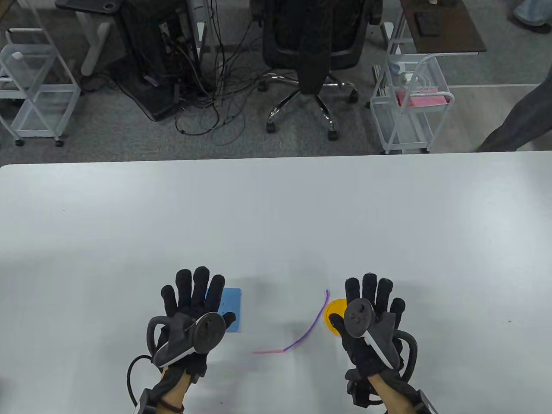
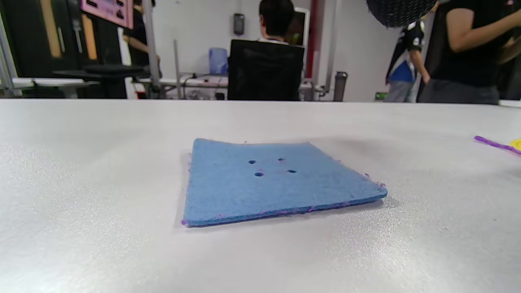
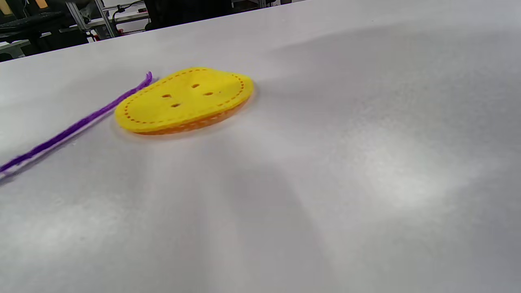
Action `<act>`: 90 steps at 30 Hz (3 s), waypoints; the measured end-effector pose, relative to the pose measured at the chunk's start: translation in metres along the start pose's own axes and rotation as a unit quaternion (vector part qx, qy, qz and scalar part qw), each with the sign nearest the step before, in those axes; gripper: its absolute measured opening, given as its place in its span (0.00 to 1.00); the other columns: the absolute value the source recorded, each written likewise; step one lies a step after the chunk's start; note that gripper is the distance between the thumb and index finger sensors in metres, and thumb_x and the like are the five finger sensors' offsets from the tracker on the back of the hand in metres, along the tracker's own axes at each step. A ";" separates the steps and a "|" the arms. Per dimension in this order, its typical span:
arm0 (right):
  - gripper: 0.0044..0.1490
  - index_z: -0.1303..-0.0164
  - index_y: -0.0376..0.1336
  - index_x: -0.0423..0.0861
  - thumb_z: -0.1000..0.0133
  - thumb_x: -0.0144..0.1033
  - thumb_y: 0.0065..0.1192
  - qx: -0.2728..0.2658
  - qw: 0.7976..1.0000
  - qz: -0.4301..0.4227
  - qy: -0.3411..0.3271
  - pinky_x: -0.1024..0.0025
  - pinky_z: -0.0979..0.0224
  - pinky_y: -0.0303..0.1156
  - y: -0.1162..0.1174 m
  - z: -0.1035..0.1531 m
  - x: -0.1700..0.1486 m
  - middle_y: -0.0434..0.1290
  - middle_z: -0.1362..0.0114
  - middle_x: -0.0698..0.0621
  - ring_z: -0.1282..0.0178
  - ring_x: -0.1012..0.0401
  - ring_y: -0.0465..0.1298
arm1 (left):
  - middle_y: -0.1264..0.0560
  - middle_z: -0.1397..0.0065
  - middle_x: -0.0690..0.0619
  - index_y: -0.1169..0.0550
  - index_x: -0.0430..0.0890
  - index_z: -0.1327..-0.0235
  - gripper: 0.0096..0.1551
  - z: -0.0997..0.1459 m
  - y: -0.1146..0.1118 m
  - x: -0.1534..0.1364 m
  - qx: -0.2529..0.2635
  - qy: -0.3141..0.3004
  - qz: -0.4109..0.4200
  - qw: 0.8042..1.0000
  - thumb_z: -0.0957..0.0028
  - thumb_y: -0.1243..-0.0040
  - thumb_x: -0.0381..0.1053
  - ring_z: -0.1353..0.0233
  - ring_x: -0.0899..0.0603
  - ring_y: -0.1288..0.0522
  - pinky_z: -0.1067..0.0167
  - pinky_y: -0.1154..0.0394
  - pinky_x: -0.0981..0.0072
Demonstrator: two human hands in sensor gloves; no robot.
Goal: Sew button in X pattern
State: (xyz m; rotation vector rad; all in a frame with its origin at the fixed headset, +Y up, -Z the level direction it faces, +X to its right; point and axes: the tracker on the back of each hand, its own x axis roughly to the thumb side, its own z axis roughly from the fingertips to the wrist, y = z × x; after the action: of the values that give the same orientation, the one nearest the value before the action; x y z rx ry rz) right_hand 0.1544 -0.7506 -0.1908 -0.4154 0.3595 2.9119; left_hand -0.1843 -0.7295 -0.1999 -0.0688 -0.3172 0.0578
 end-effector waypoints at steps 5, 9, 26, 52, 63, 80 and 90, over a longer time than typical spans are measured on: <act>0.52 0.32 0.14 0.74 0.48 0.68 0.38 0.001 1.000 0.000 -0.002 0.53 0.21 0.09 0.001 0.001 -0.001 0.07 0.24 0.68 0.25 0.64 0.05 | 0.62 0.16 0.27 0.56 0.40 0.17 0.47 0.001 0.002 -0.001 0.006 0.005 0.000 1.000 0.36 0.58 0.64 0.24 0.18 0.67 0.38 0.64 0.18; 0.52 0.32 0.14 0.74 0.48 0.68 0.38 0.003 1.000 0.003 -0.002 0.53 0.21 0.09 0.003 0.001 0.000 0.06 0.24 0.68 0.25 0.64 0.05 | 0.62 0.16 0.27 0.56 0.41 0.17 0.47 0.002 0.004 -0.002 0.010 0.006 0.002 1.000 0.36 0.58 0.64 0.24 0.18 0.67 0.38 0.64 0.18; 0.52 0.32 0.14 0.73 0.48 0.68 0.37 0.001 1.000 0.026 -0.013 0.53 0.21 0.09 0.007 0.004 0.006 0.07 0.24 0.67 0.25 0.64 0.05 | 0.62 0.16 0.27 0.55 0.40 0.17 0.47 0.000 0.000 0.001 -0.004 -0.004 0.006 1.000 0.36 0.58 0.64 0.24 0.18 0.67 0.38 0.64 0.18; 0.52 0.31 0.15 0.73 0.49 0.69 0.37 0.013 1.000 0.006 -0.016 0.53 0.20 0.10 0.005 -0.001 0.004 0.07 0.24 0.67 0.24 0.65 0.05 | 0.64 0.15 0.28 0.57 0.42 0.16 0.48 -0.019 -0.007 -0.024 -0.052 0.013 0.035 0.998 0.37 0.60 0.66 0.23 0.19 0.68 0.35 0.65 0.19; 0.52 0.31 0.15 0.73 0.48 0.68 0.37 0.019 1.000 -0.003 -0.011 0.53 0.20 0.10 0.004 -0.003 0.001 0.08 0.23 0.67 0.24 0.64 0.06 | 0.60 0.15 0.29 0.56 0.40 0.17 0.54 -0.057 -0.009 -0.024 -0.219 -0.062 -0.039 0.973 0.41 0.46 0.65 0.19 0.19 0.56 0.28 0.48 0.23; 0.52 0.30 0.16 0.73 0.48 0.68 0.37 0.016 1.000 -0.008 -0.008 0.53 0.20 0.10 0.003 -0.004 -0.001 0.08 0.23 0.67 0.24 0.64 0.06 | 0.45 0.17 0.32 0.50 0.38 0.18 0.55 -0.082 -0.027 -0.008 -0.277 -0.081 -0.138 0.948 0.46 0.39 0.63 0.21 0.26 0.35 0.29 0.35 0.30; 0.52 0.30 0.16 0.72 0.48 0.68 0.37 0.013 1.000 -0.005 -0.011 0.53 0.20 0.11 0.004 -0.003 0.000 0.08 0.23 0.66 0.24 0.64 0.06 | 0.46 0.20 0.34 0.51 0.36 0.18 0.56 -0.088 -0.031 -0.013 -0.308 -0.064 -0.096 0.944 0.46 0.39 0.62 0.25 0.26 0.39 0.28 0.43 0.26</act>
State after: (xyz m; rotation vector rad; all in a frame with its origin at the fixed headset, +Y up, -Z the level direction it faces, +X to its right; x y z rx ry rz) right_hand 0.1546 -0.7552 -0.1932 -0.3791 0.3895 2.8975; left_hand -0.1673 -0.7659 -0.2853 -0.6574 -0.4624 -0.2347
